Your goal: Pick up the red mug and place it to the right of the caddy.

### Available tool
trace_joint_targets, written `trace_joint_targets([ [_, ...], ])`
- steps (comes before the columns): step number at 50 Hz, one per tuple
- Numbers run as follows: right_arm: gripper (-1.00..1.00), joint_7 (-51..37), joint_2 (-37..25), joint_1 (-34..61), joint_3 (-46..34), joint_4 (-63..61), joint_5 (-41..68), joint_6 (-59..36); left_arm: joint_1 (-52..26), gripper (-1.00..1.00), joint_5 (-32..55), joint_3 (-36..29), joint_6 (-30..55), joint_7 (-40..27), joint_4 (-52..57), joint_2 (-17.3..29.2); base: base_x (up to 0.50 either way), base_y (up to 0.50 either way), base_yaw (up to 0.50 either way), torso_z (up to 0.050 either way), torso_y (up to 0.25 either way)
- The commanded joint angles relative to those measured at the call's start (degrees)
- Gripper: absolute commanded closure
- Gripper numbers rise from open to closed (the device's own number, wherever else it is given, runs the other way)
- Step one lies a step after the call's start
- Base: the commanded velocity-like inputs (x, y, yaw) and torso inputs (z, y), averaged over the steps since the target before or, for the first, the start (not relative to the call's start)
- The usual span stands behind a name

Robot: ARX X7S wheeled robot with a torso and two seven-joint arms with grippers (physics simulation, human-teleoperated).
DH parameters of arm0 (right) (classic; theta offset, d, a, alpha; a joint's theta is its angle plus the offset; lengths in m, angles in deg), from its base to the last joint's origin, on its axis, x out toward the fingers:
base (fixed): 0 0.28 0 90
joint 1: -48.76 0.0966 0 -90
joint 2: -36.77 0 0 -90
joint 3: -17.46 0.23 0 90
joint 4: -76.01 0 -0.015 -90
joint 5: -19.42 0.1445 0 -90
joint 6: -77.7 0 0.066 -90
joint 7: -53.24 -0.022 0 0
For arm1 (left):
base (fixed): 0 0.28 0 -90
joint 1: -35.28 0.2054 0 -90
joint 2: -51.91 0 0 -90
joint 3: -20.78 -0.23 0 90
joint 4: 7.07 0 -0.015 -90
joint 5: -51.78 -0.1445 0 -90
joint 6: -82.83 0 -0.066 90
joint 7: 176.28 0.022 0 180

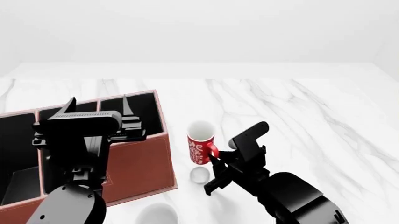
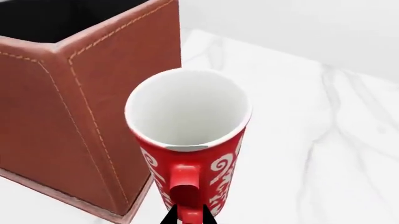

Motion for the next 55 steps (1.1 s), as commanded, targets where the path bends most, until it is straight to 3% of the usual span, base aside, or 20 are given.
trace_joint_targets([
  [1,1.0,1.8,3.2,3.7,-1.7,8.4,-1.7,4.0,-0.1,-1.0,0.4,0.1,0.1,-0.2,0.1,0.3,0.0,0.0,0.0,0.0,0.0],
  [27,1.0,-1.6,7.6,5.4,-3.8,17.3,-3.3,2.9,0.4,-1.0,1.0,-0.1,-0.7,-0.6,-0.2,0.8,0.0,0.0,0.0,0.0,0.0],
  [55,1.0,-2.0,8.1,6.0,-4.8,20.6,-3.1,2.6,0.3,-1.0,1.7,-0.2,-1.2,-1.2,-0.7,1.3,0.0,0.0,0.0,0.0,0.001],
])
